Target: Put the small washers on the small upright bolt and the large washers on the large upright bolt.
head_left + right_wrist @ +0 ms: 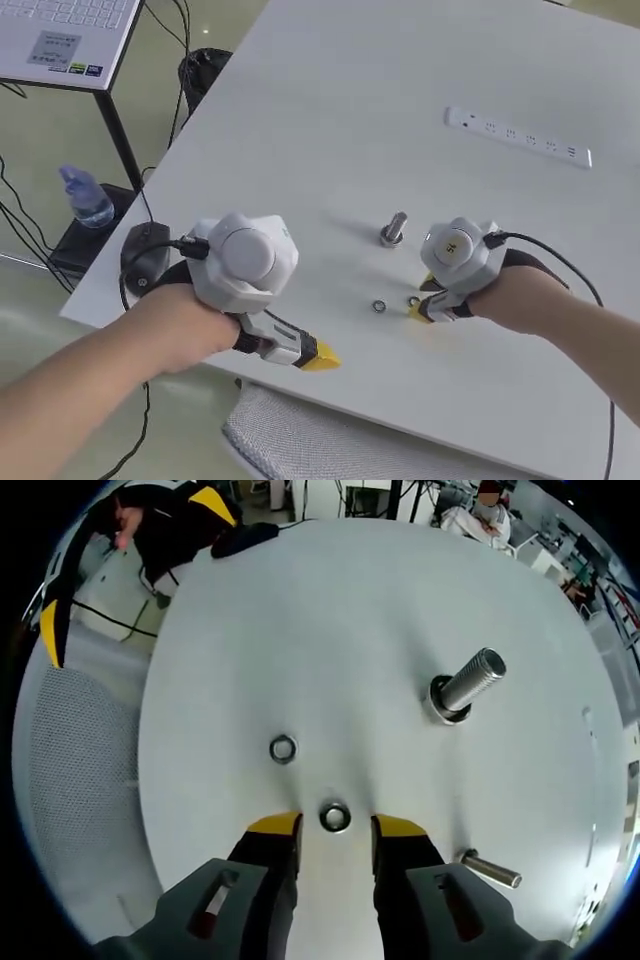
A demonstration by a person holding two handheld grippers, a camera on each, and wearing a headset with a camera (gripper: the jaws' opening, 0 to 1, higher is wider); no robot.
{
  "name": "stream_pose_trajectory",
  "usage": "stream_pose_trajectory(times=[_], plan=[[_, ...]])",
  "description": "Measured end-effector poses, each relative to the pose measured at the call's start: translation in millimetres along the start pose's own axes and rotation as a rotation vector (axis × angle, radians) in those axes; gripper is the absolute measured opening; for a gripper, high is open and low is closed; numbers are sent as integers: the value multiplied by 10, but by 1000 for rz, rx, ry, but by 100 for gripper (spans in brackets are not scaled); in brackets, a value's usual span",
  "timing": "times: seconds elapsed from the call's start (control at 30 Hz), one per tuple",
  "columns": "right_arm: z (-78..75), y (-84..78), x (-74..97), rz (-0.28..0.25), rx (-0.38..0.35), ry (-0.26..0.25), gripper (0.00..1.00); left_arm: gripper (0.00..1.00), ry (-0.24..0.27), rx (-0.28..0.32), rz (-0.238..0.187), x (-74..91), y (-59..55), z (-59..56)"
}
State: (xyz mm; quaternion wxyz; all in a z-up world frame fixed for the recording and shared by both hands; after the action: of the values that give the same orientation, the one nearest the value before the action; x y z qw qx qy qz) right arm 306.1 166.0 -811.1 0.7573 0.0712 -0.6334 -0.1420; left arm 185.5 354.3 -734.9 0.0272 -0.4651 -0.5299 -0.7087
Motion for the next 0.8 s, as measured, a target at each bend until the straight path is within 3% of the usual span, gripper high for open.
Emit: stream_pose_trajectory(times=[0.13, 0.6, 0.8], plan=[[-1, 0, 0, 2, -2, 0, 29, 92, -3, -20, 7, 7, -18, -4], [19, -6, -2, 17, 1, 1, 22, 88, -1, 7, -9, 40, 19, 3], [26, 7, -5, 23, -3, 0, 20, 86, -3, 10, -6, 36, -20, -20]])
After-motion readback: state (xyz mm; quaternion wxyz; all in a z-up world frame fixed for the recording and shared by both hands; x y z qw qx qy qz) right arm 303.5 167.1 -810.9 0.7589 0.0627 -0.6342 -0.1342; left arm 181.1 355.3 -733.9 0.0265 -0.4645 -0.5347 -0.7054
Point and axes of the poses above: the centre of the closed fingertips' face, and the gripper's own axes: x roughly backward along the fingers, z roughly to its left, y roughly out of its top, the point moved 7 cm from there along x, roughly backward along the fingers, and after that the axes turned 12 degrees about y, right-handed, at the moved point
